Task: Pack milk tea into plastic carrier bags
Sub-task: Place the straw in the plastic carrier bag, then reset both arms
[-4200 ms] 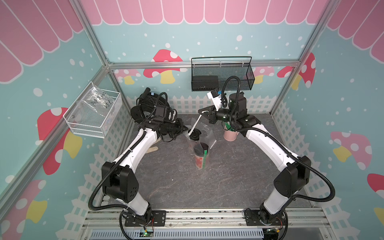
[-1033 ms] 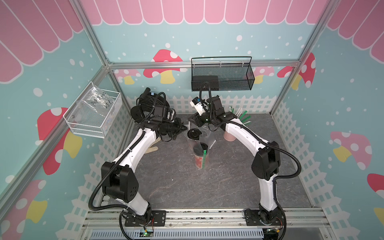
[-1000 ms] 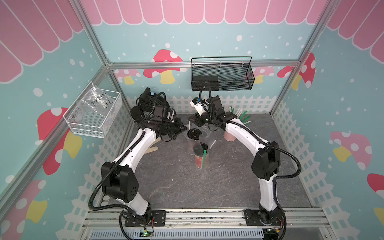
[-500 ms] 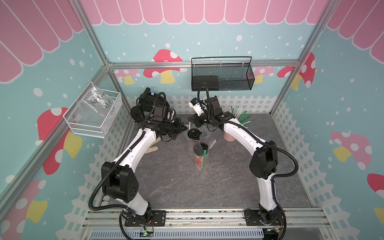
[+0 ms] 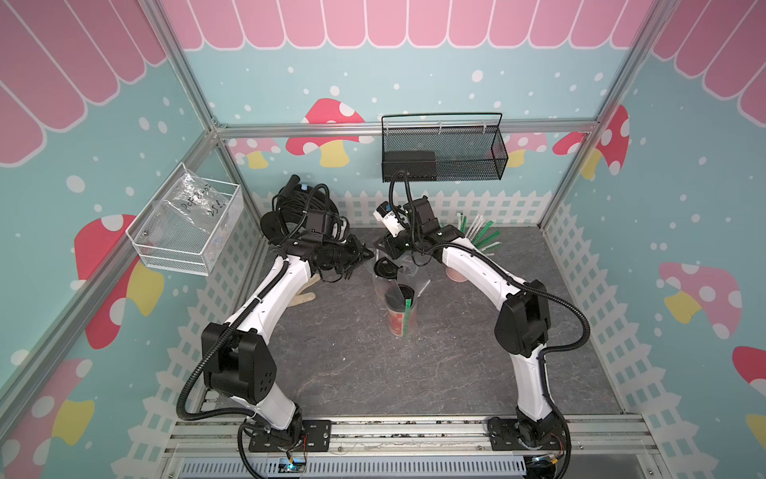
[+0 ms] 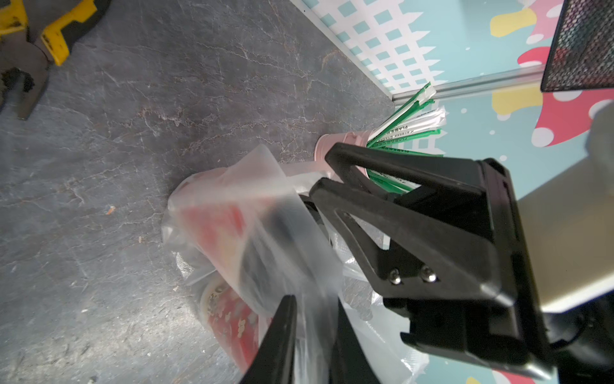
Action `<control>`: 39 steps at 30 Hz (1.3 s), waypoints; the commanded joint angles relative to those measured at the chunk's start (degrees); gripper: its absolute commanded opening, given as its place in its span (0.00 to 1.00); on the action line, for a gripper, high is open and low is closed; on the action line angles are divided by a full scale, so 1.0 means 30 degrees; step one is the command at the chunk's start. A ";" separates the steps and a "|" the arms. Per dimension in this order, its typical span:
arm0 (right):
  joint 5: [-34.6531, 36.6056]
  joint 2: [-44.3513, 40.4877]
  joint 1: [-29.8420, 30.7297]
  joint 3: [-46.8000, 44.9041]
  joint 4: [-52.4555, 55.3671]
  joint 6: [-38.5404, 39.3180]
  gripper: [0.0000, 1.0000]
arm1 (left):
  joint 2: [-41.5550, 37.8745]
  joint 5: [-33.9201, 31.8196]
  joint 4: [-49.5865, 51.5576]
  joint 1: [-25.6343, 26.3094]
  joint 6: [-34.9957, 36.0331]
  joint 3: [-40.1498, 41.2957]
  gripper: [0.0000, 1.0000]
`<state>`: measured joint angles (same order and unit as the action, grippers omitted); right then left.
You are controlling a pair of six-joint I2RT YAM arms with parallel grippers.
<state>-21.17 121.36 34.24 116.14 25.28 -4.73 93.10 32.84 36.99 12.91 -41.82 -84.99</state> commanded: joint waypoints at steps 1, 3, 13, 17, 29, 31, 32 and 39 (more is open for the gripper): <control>0.0425 -0.1137 0.0116 0.0604 -0.0022 0.0388 0.31 | -0.0008 0.0098 -0.0055 -0.0157 -0.0054 -0.0281 0.29; 0.0762 -0.1388 0.0101 0.0604 -0.0067 0.0432 0.34 | 0.0007 0.0069 -0.0056 -0.0146 -0.0062 -0.0347 0.32; 0.1741 -0.1962 0.0085 0.0603 -0.0073 0.0390 0.43 | 0.0022 -0.0194 0.0265 -0.0200 0.0025 -0.0730 0.42; 0.2015 -0.2275 0.0095 0.0600 -0.0068 0.0208 0.48 | -0.0030 -0.0232 0.0296 -0.0197 0.0029 -0.0784 0.43; 0.2945 -0.3430 0.0064 0.0486 -0.0087 -0.0151 0.58 | -0.0139 -0.0705 0.1103 -0.0256 0.0117 -0.1667 0.65; 0.3235 -0.3710 0.0066 0.0385 -0.0106 -0.0159 0.61 | -0.0201 -0.0831 0.1305 -0.0331 0.0161 -0.1866 0.70; 0.3436 -0.3848 0.0049 0.0317 -0.0091 -0.0124 0.62 | -0.0241 -0.0896 0.1410 -0.0412 0.0168 -0.2011 0.72; 0.8007 -0.7711 -0.0326 -0.2777 -0.1138 -0.0422 0.83 | -0.1498 -0.4351 0.4095 -0.1984 0.1650 -0.3746 0.91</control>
<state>-5.23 105.43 34.09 112.12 24.45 -5.98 92.68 27.49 44.18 9.23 -40.05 -93.41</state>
